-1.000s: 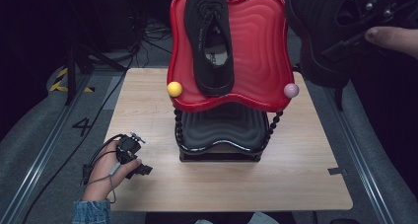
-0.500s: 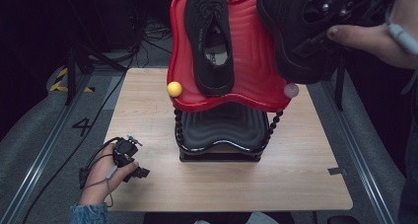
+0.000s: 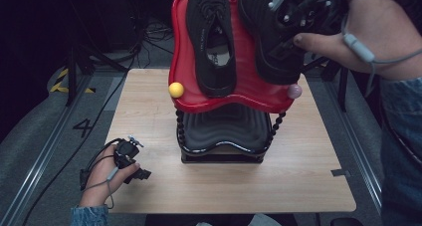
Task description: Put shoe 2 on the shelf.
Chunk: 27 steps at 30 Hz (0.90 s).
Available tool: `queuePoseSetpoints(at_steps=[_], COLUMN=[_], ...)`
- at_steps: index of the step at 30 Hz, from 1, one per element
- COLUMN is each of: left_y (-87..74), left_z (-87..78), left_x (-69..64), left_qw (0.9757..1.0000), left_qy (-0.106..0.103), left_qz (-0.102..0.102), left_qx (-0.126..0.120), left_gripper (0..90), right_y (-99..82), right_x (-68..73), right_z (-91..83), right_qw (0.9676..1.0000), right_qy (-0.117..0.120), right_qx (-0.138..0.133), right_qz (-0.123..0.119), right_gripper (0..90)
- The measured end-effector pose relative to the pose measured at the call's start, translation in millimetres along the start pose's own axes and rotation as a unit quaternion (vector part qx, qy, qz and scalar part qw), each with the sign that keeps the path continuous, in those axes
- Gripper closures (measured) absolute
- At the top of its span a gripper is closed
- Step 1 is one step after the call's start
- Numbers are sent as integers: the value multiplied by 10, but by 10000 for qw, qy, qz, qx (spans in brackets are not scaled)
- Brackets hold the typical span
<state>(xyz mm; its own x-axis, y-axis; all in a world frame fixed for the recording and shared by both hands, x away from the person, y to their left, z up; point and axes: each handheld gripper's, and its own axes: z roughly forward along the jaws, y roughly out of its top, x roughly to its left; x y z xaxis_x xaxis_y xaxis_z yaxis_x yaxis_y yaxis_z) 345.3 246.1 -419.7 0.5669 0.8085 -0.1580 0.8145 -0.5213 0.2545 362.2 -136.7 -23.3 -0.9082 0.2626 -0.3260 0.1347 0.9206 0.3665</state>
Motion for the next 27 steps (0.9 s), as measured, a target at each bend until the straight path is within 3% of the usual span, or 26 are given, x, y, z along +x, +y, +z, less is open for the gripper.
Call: queuePoseSetpoints(at_steps=[2,13,27], left_y=[-2,2,-3], left_z=[9,9,5], left_x=[-4,2,17], left_qw=[10000,10000,10000], left_qy=[-71,-40,-46], left_qz=[-48,15,-11], left_qx=[-31,-15,-32], left_gripper=[241,240,235], right_y=[34,118,98], right_x=[14,58,76], right_z=[45,249,616], right_qw=[10000,9999,9997], right_qy=[-37,90,194], right_qx=[52,-39,55], right_qz=[-42,-128,-160], right_gripper=[853,854,847])
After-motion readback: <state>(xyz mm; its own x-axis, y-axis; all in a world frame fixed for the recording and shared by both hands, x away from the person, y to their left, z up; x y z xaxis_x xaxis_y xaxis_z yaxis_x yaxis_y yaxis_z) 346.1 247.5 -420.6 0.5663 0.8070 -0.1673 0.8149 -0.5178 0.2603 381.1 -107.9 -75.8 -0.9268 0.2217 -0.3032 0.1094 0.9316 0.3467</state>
